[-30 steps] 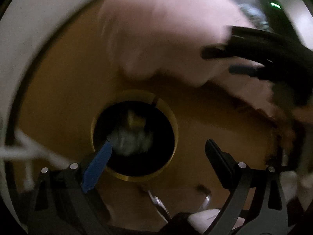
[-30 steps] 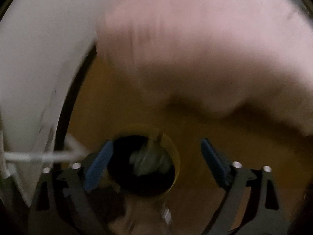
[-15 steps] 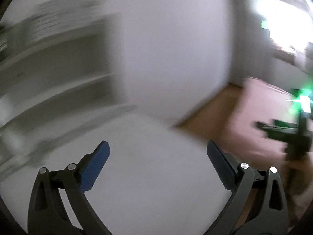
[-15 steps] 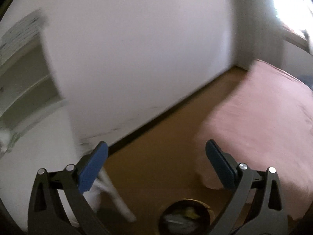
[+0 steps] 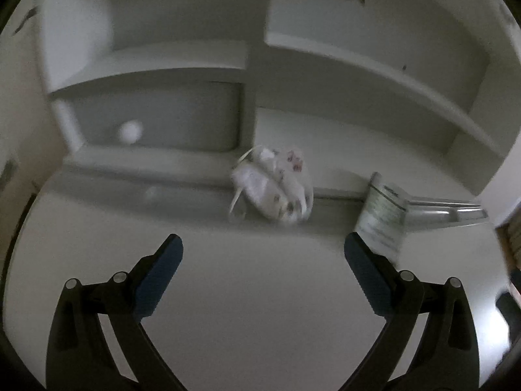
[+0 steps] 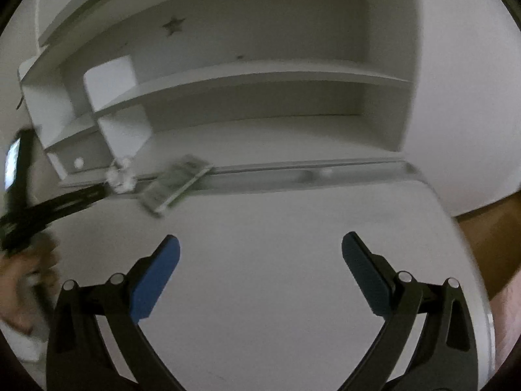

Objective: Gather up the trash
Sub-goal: 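Grasp the white face mask with the left tool while the right tool grasps the cigarette box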

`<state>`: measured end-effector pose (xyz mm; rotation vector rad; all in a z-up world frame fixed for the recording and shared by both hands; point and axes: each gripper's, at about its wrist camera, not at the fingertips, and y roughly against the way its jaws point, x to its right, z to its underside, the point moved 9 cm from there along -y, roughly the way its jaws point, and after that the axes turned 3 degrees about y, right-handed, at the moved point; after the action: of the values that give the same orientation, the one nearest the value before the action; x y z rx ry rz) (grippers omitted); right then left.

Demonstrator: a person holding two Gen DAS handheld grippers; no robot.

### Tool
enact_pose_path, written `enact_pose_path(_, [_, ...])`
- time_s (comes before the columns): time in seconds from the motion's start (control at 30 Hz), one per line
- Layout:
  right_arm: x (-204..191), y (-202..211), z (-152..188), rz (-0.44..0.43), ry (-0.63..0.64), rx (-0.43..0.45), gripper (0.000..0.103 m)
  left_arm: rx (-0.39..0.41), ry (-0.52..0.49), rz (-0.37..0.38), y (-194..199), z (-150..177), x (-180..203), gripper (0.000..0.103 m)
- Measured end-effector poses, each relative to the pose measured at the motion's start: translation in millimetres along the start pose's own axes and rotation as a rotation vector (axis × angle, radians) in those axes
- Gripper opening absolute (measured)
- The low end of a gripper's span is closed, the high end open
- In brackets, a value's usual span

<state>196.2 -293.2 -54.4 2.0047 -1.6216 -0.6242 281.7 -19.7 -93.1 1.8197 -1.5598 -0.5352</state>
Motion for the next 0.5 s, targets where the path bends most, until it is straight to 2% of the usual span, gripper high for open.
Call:
enact_pose_path(0.07, [-13,-16,-10,-0.005,0.003,-0.014,0.096,-0.015,-0.027,-0.007,-23,-12,8,0.096])
enact_pose_path(0.1, [-20,-23,-14,-0.005,0.002,-0.023,0.096,-0.022,-0.041,-0.013,-32,-16,10,0.088])
enact_pose_path(0.13, [-24,-30,-17,-0.011,0.001,-0.034,0.096,-0.034,-0.052,-0.012,-41,-18,10,0.07])
enact_pose_path(0.17, [-25,-30,-17,-0.016,-0.001,-0.038,0.096,-0.077,-0.054,0.009,-51,-17,11,0.059])
enact_pose_path(0.2, [-28,-34,-21,-0.02,-0.004,-0.042,0.096,-0.074,-0.044,0.03,-50,-18,13,0.051])
enact_pose_path(0.23, [-34,-41,-26,-0.023,-0.011,-0.049,0.096,-0.067,-0.047,0.05,-48,-21,14,0.029])
enact_pose_path(0.27, [-36,-45,-27,-0.028,-0.014,-0.056,0.096,-0.079,-0.049,0.084,-47,-19,16,0.028])
enact_pose_path(0.3, [-45,-49,-30,-0.039,-0.014,-0.067,0.096,-0.085,-0.041,0.109,-44,-18,15,0.022])
enact_pose_path(0.33, [-57,-57,-33,-0.049,-0.001,-0.079,0.096,-0.077,-0.039,0.116,-38,-18,13,0.022])
enact_pose_path(0.5, [-101,-98,-53,0.009,0.058,-0.114,0.096,0.028,-0.042,0.055,8,-17,-16,0.022])
